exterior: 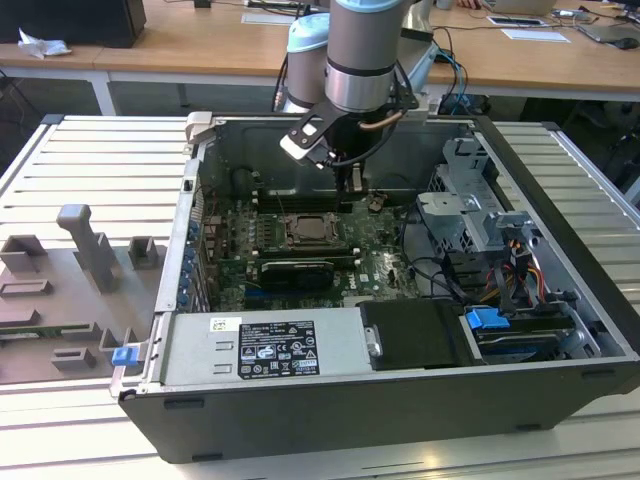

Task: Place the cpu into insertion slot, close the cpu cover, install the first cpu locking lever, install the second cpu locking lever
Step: 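Close the cpu cover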

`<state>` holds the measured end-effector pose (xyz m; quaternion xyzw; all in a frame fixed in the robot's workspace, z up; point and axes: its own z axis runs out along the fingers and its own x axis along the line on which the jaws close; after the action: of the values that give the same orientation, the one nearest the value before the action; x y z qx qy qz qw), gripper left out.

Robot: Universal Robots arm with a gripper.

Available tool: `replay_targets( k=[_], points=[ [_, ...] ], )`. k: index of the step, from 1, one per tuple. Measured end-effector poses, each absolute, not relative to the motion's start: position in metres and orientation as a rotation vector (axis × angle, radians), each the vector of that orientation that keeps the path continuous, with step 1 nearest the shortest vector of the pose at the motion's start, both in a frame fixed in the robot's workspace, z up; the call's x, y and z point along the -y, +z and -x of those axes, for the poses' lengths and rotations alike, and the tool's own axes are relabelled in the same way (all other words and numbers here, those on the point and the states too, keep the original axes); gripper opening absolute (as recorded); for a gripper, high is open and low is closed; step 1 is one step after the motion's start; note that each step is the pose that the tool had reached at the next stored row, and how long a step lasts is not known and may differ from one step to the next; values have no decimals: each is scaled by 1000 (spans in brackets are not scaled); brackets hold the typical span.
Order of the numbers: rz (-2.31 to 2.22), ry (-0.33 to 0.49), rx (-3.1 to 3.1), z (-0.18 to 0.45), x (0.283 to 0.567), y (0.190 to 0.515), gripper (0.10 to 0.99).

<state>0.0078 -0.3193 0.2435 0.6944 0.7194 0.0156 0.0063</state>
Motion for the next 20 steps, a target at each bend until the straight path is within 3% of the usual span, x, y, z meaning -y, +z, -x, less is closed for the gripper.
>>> replay_targets(
  k=[20],
  points=[
    [-2171,49,-2253,36,319,229,106]
  ],
)
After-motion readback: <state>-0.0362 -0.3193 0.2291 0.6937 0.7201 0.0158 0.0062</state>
